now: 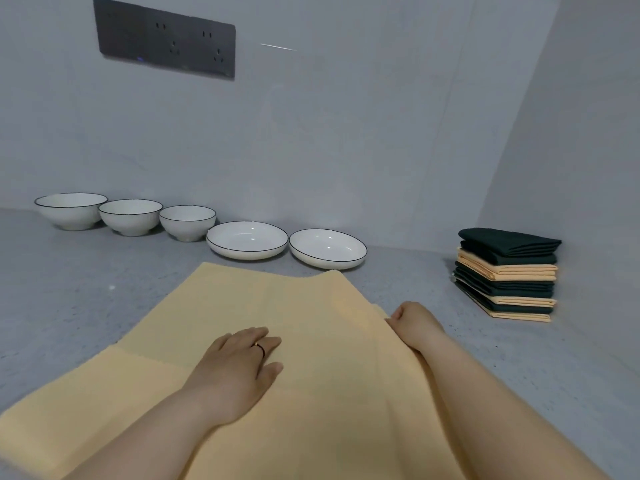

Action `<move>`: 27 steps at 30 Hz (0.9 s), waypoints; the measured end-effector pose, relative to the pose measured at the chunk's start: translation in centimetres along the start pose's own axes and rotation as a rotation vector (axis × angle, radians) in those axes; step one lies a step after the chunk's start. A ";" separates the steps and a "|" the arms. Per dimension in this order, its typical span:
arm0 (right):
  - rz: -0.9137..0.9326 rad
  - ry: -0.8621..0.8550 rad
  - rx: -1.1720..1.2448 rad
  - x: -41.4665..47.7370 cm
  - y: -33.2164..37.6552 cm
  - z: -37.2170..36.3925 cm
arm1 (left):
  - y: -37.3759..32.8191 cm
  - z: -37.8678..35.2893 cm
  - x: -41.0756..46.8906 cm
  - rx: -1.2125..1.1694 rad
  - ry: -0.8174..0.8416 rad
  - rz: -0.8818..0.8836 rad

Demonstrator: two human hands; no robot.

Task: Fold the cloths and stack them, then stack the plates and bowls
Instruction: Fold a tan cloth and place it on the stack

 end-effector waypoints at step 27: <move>0.486 0.429 -0.047 -11.4 5.1 -0.4 | -0.4 0.1 -0.6 0.067 0.056 0.044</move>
Point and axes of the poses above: each hand's wrist, its own x-axis towards the middle knuckle, its own z-axis out of the back of the hand, y = z × x, the point moved 5 cm from there along x, towards the middle knuckle, and after that the axes turned 11 degrees about z, right-handed, at the moved point
